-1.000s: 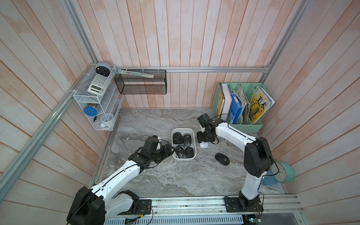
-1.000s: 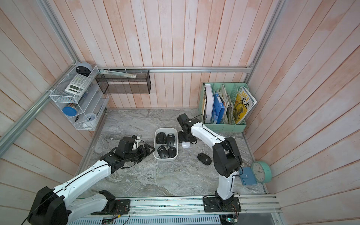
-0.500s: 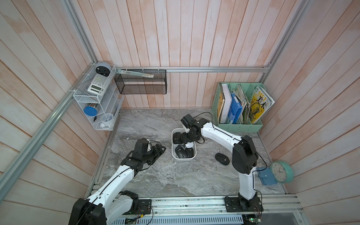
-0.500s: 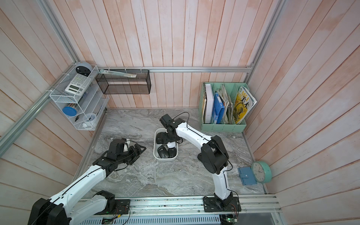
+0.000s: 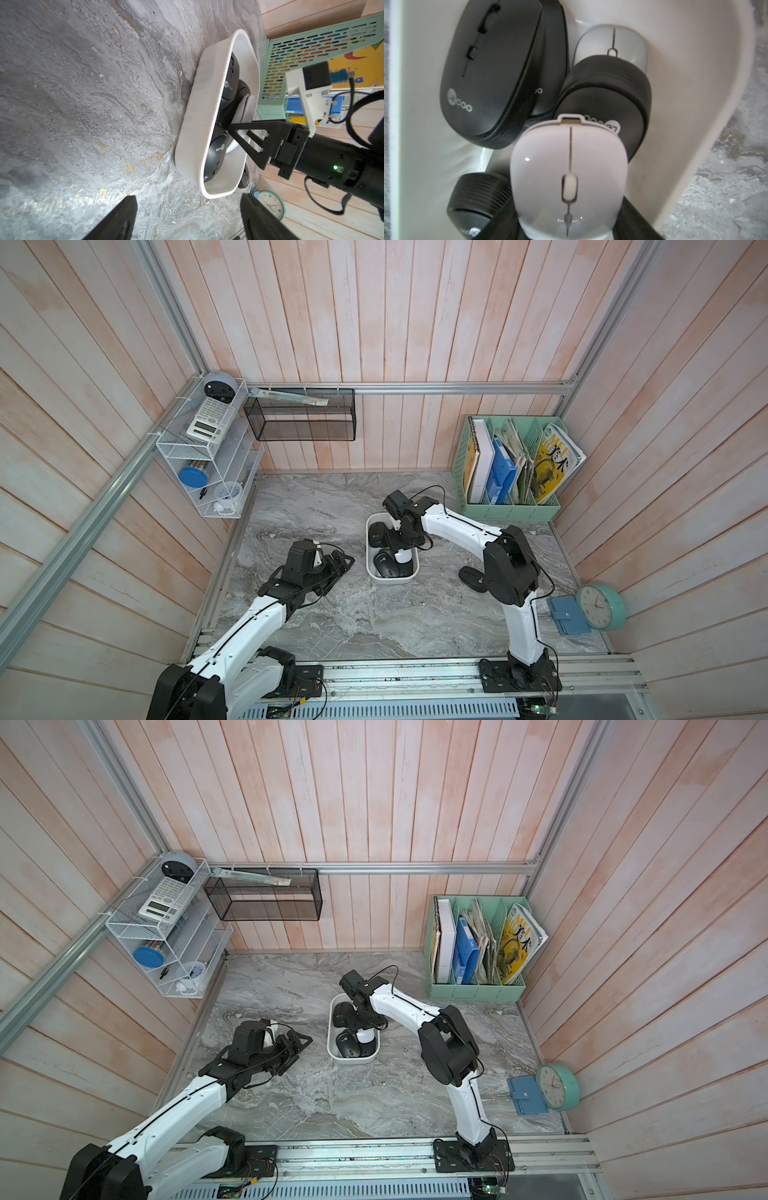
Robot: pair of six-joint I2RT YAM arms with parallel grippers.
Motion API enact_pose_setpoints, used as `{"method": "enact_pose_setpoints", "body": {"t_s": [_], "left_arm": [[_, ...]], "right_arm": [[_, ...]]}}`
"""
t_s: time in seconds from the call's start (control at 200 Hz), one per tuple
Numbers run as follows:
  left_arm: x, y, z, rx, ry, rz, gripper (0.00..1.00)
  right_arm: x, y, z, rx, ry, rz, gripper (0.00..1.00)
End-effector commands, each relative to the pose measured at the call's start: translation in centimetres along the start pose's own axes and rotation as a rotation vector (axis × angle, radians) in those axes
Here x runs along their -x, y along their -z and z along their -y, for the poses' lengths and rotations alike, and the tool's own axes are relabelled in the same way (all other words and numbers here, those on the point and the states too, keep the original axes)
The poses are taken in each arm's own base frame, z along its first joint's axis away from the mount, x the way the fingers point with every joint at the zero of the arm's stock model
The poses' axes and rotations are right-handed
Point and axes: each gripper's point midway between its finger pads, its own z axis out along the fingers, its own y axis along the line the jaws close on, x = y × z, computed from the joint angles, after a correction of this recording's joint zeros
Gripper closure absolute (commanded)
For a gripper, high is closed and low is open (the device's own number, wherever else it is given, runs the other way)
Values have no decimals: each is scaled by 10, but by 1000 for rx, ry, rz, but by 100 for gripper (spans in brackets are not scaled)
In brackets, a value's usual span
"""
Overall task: Put the mouse in the storage box
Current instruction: Place the mouse in the storage box.
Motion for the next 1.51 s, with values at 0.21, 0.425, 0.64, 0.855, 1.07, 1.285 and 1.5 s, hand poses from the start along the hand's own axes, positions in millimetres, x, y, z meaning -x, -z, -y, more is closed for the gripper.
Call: {"method": "enact_pose_setpoints", "body": {"t_s": [0.21,0.425,0.64,0.855,1.07,1.285,1.5], "left_arm": [[4,-6,0,-16,12,-9,16],[3,-5,0,-19,13,-7,16],[3,-2,0,-26,9,-1,17],[2,-1,-1,-25,10,-3,16],[3,0,-1,-25,6,1,16],[5,0,-2,-29,7,11,16],[5,-2,-2,-35,5,4,16]], "right_arm": [[-14,-12,1,-13,18,-50,32],[-5,-4,5,-38,9,-1,35],[14,11,6,-64,22,48,36],[32,16,1,-58,25,73,36],[53,6,4,-79,18,57,36],[65,2,1,-79,13,50,35],[62,-3,4,-87,3,26,30]]}}
